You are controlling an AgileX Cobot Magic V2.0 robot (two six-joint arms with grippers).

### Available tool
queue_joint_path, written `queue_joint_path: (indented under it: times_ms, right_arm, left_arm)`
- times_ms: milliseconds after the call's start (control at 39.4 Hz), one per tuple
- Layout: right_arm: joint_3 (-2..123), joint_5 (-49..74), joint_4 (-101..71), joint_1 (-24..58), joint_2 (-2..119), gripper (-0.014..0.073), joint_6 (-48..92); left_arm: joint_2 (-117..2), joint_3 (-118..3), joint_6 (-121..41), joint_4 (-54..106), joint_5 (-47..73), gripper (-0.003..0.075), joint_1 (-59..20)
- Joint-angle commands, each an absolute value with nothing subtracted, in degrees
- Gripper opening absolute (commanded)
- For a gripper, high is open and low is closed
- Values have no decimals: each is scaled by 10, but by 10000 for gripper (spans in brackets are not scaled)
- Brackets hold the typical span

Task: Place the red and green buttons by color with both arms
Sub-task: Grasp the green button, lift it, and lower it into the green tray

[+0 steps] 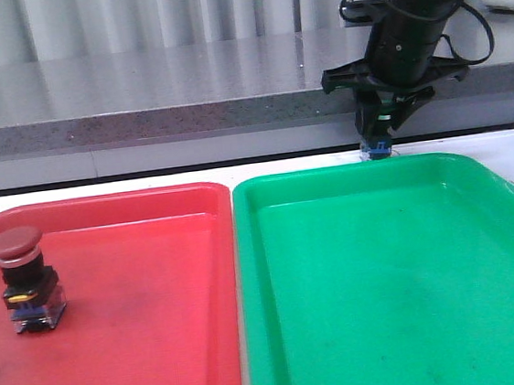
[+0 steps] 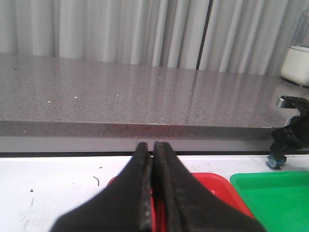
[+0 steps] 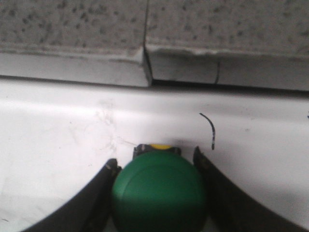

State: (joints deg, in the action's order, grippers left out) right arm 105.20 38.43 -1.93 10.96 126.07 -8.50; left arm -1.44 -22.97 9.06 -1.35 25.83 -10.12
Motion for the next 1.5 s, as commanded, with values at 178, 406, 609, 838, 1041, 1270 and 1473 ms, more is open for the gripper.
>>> queue_joint_path:
  times_ms: [178, 406, 609, 838, 1041, 1270, 1473]
  right_arm:
    - [1072, 369, -21, 111, 1140, 168, -85]
    - [1039, 389, -14, 111, 1062, 168, -78]
    - [885, 324, -14, 119, 950, 168, -78]
    - [666, 250, -18, 164, 828, 168, -78]
    - [531, 211, -31, 228, 795, 168, -78]
    - [486, 170, -31, 254, 817, 168, -78]
    - [486, 169, -27, 254, 860, 168, -78]
  left_arm:
    - [-22, -244, 96, -14, 213, -20, -101]
    - [-22, -244, 96, -14, 213, -20, -101]
    - [-22, -244, 96, -14, 213, -20, -101]
    - [-22, -244, 96, -14, 213, -20, -101]
    - [-22, -244, 96, -14, 213, -20, -101]
    - [-22, -244, 96, -14, 213, -20, -101]
    - [-22, -244, 96, -14, 213, -20, -101]
